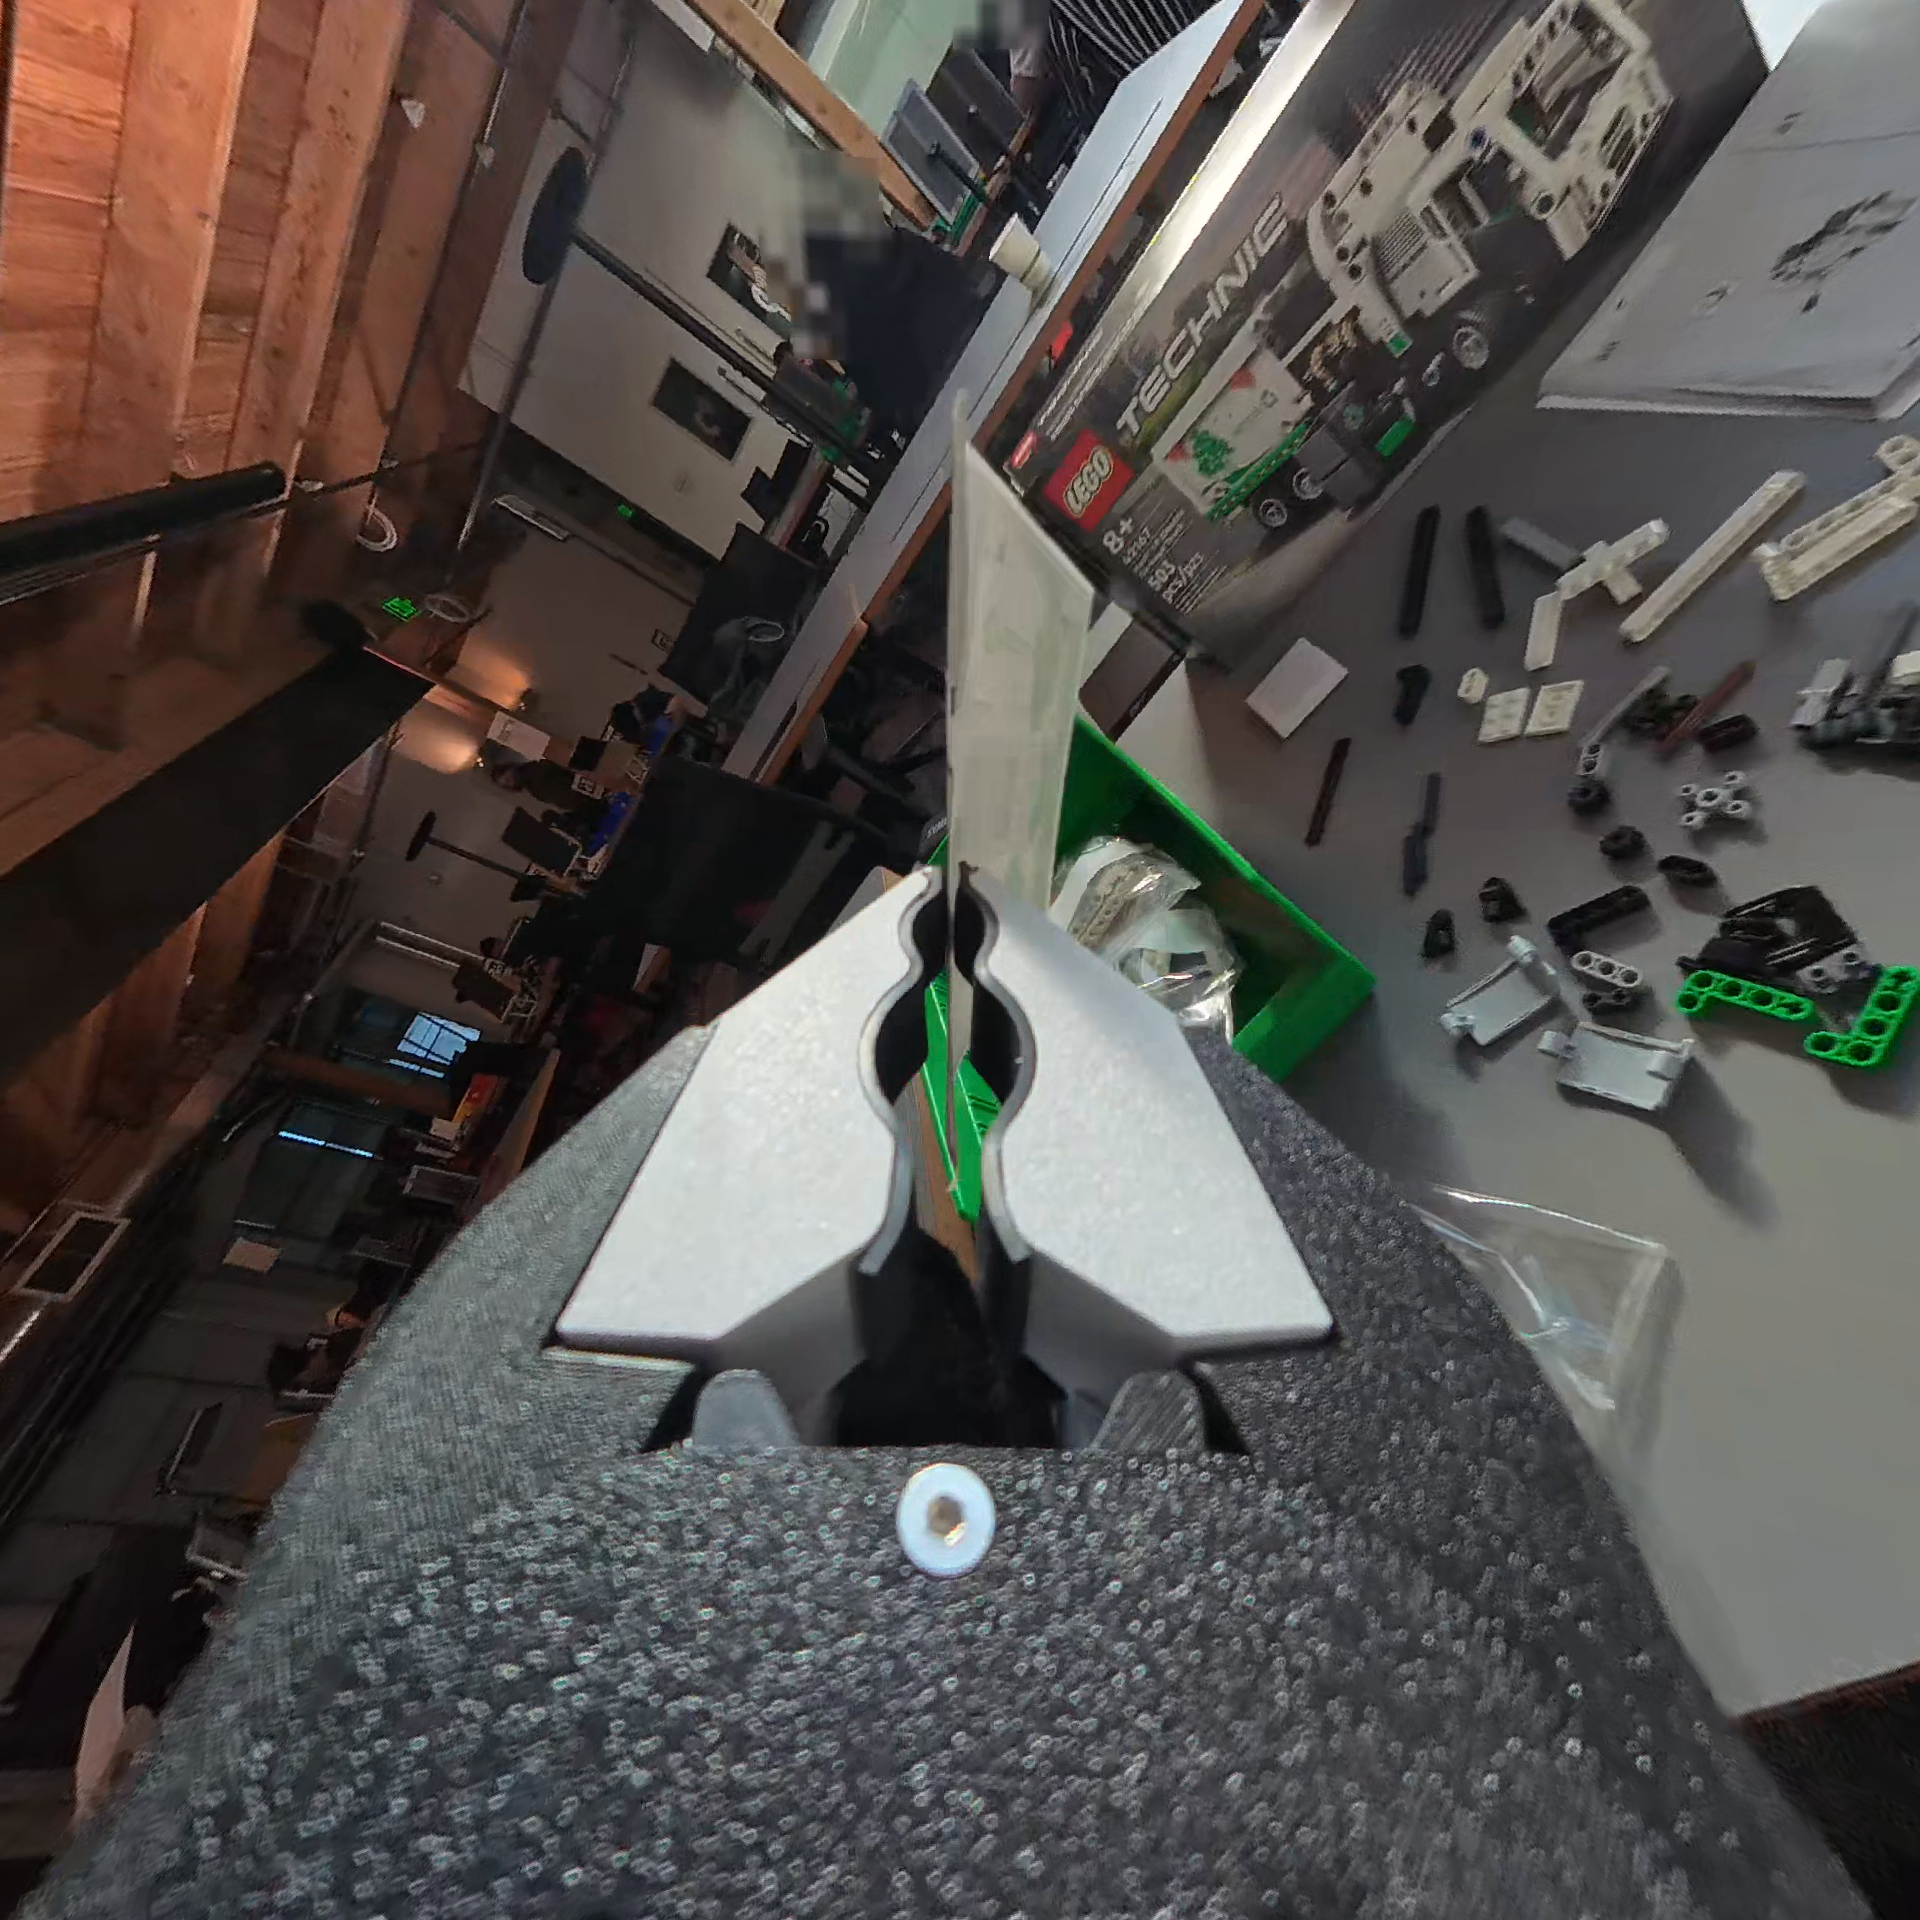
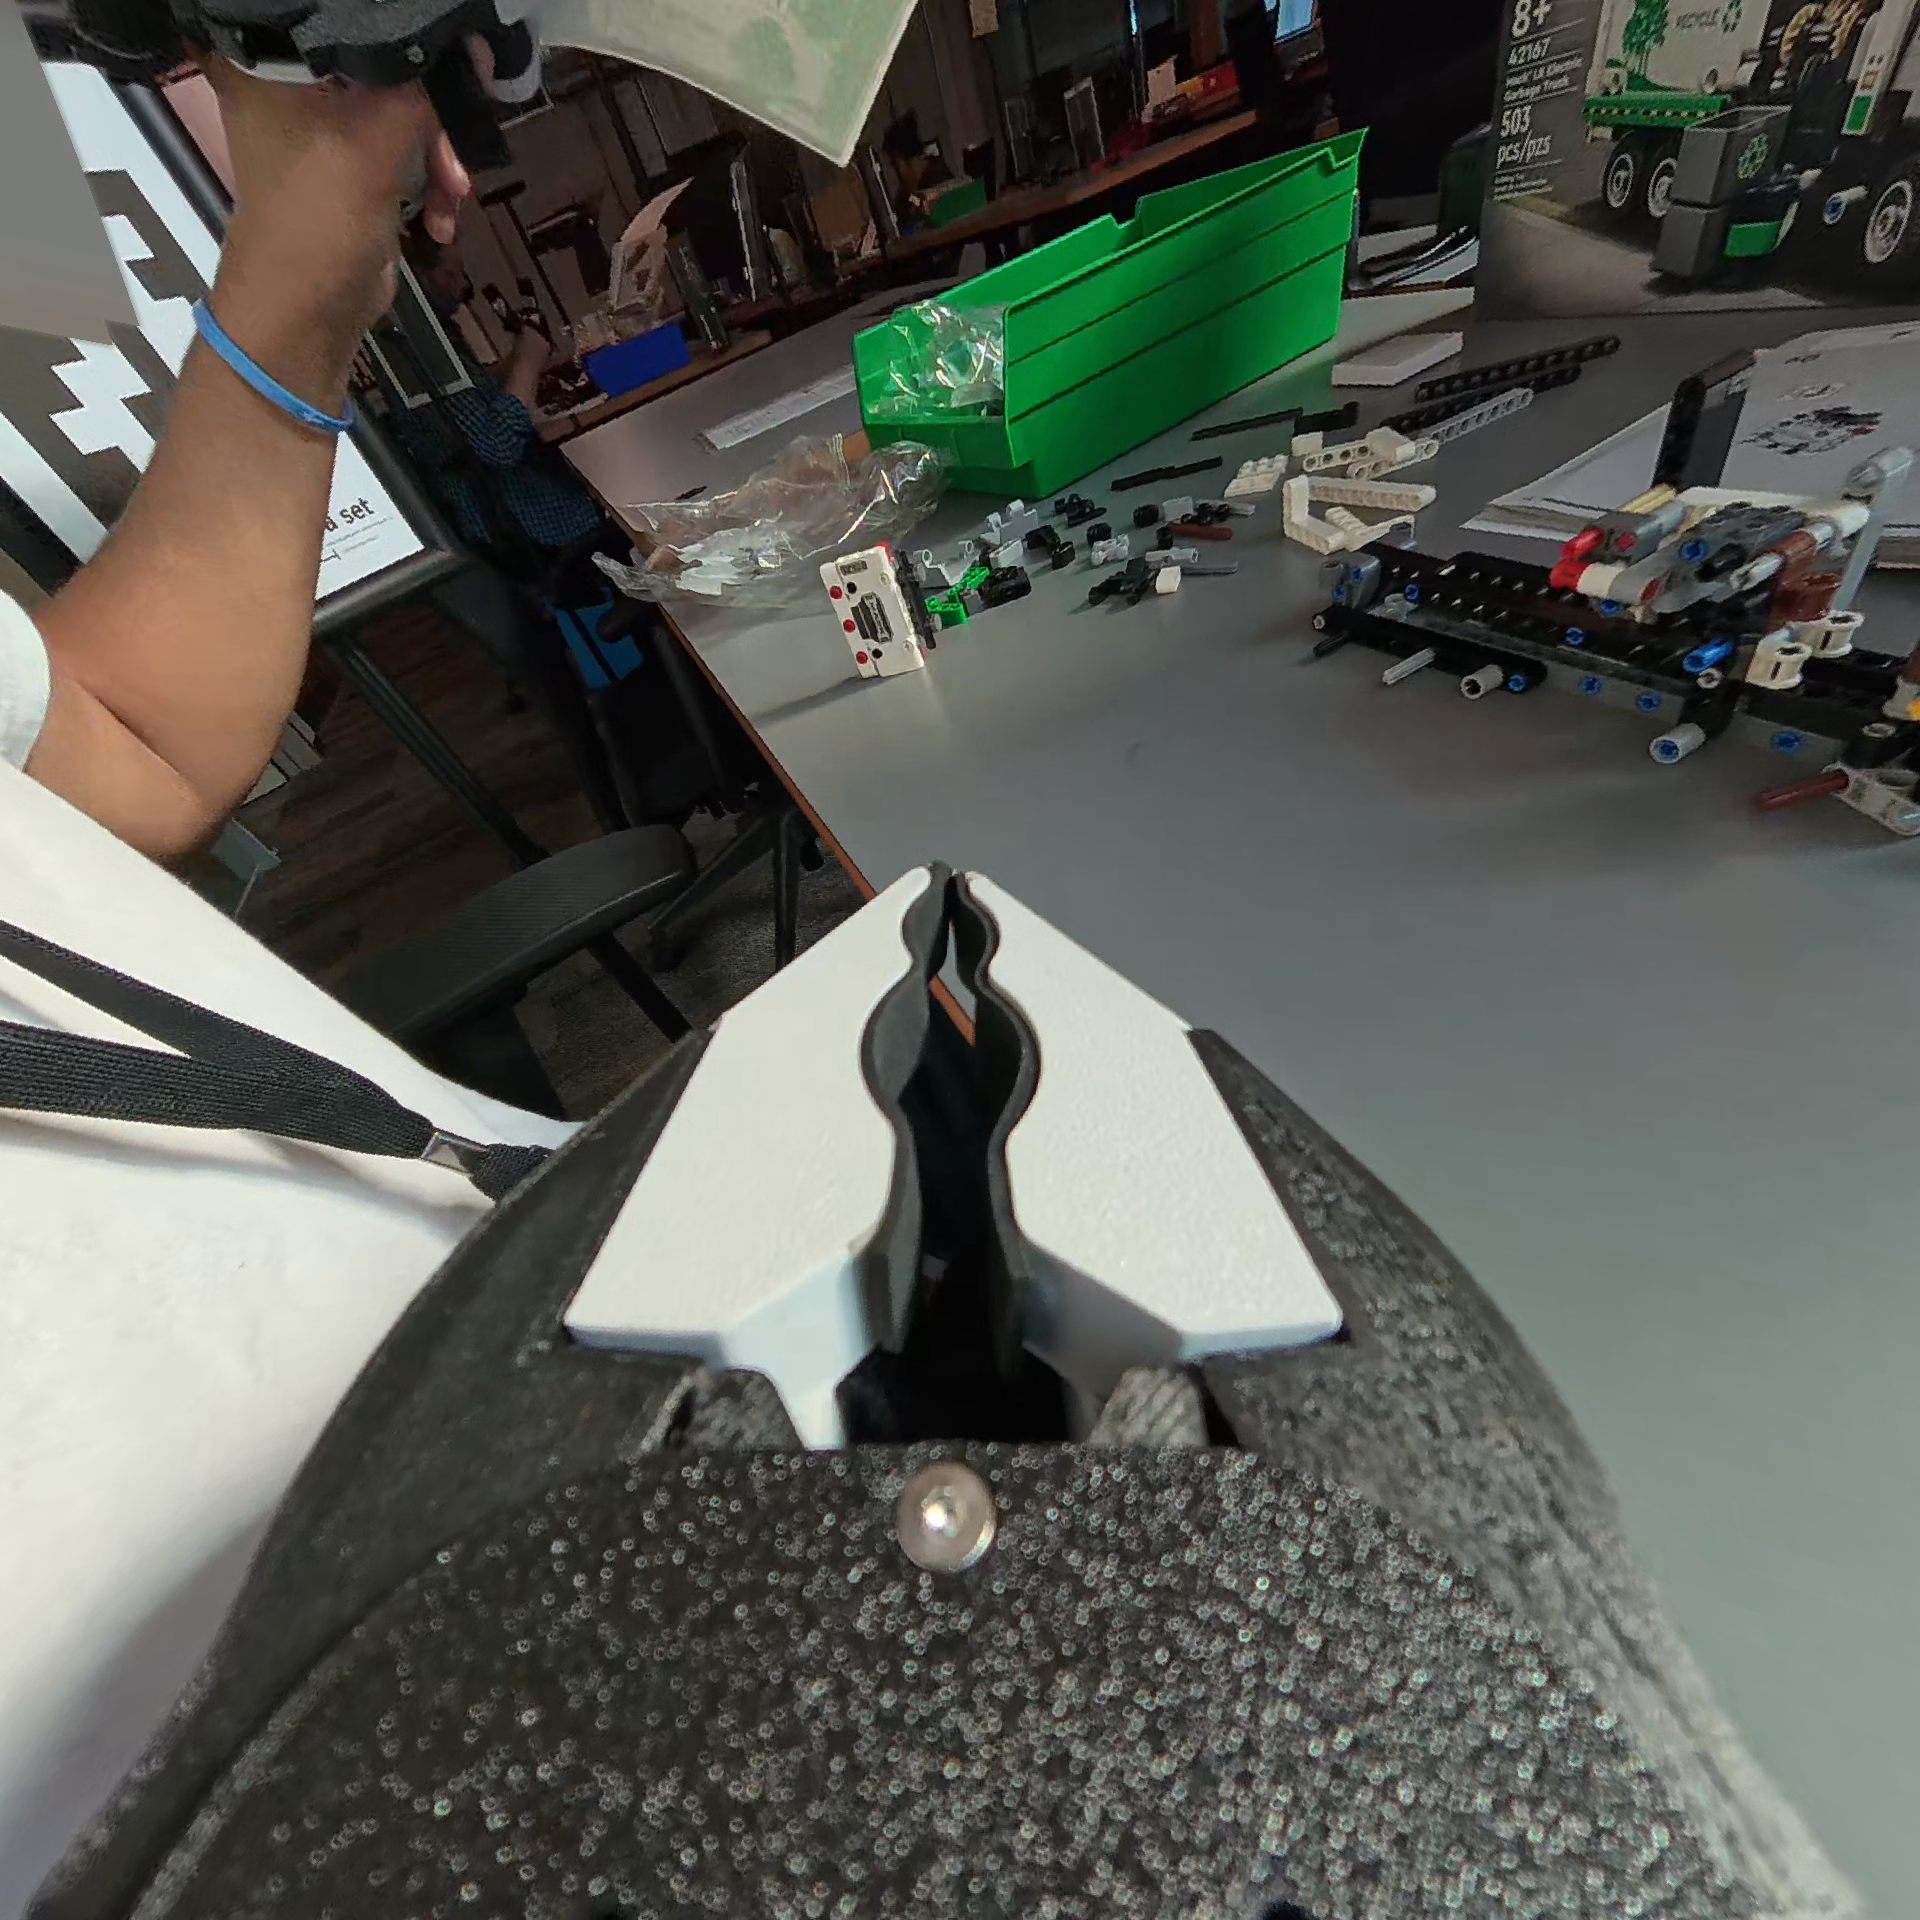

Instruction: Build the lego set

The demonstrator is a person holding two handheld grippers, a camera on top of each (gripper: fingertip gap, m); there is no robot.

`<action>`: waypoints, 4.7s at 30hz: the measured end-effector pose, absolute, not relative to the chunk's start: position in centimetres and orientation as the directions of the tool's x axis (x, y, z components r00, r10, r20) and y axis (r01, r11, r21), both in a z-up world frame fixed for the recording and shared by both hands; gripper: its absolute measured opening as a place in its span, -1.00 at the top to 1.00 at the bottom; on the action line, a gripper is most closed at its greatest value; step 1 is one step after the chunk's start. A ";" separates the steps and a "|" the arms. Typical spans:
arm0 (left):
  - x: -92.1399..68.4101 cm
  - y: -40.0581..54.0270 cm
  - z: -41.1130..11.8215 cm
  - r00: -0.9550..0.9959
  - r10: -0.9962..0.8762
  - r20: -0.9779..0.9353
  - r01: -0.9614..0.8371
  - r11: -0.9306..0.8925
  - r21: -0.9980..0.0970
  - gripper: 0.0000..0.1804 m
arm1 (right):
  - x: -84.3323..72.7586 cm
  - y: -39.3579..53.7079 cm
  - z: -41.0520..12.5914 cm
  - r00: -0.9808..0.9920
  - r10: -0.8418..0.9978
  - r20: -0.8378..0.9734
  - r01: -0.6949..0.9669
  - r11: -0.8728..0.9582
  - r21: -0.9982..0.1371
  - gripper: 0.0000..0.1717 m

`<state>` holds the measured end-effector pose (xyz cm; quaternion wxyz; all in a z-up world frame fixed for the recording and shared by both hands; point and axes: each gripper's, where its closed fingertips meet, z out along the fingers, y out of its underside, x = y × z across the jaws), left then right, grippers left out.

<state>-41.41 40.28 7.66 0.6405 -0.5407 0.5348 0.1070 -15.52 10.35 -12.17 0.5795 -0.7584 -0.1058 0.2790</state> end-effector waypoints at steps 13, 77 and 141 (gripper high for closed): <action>-48.9 52.5 3.2 0.250 -0.471 -0.846 -0.904 0.200 -0.379 1.00 | -13.7 12.3 -11.3 0.830 0.452 -0.326 -0.207 -0.292 -0.934 1.00; -17.2 60.2 7.1 0.002 -0.572 -0.821 -0.687 0.596 -0.417 1.00 | -12.1 15.7 -10.7 0.848 0.427 -0.313 -0.216 -0.262 -0.941 1.00; -33.3 30.3 -12.4 0.210 -0.973 -0.095 -0.828 -0.125 -0.547 0.68 | -16.4 15.3 -11.6 0.848 0.488 -0.205 -0.057 -0.299 -0.952 1.00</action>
